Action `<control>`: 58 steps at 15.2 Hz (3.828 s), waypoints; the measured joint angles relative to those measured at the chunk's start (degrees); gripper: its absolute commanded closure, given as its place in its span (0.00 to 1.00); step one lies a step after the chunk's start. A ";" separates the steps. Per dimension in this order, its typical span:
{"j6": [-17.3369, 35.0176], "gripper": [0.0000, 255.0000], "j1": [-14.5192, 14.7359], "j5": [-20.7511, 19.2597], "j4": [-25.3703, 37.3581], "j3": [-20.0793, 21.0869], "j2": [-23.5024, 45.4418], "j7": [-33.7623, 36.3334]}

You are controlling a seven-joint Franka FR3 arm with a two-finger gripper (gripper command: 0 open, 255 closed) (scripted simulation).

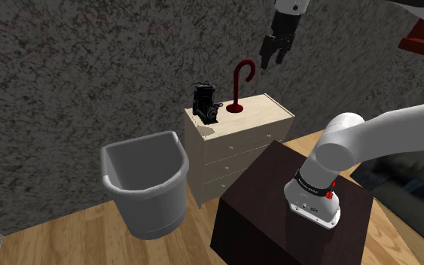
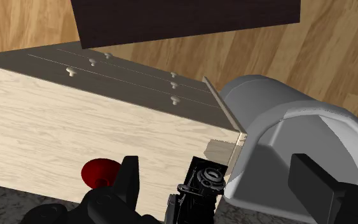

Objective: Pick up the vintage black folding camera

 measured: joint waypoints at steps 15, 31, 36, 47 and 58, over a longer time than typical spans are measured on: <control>23.24 0.00 -0.29 4.00 -2.33 -0.30 21.33 5.96; 41.14 0.00 -0.33 11.50 11.10 -1.18 52.94 8.83; 44.63 0.00 -0.37 12.43 10.96 -0.99 56.35 8.25; 46.35 1.00 -0.44 12.83 10.23 -0.90 57.34 7.74; 41.05 1.00 -0.38 11.74 12.16 -1.19 54.01 8.91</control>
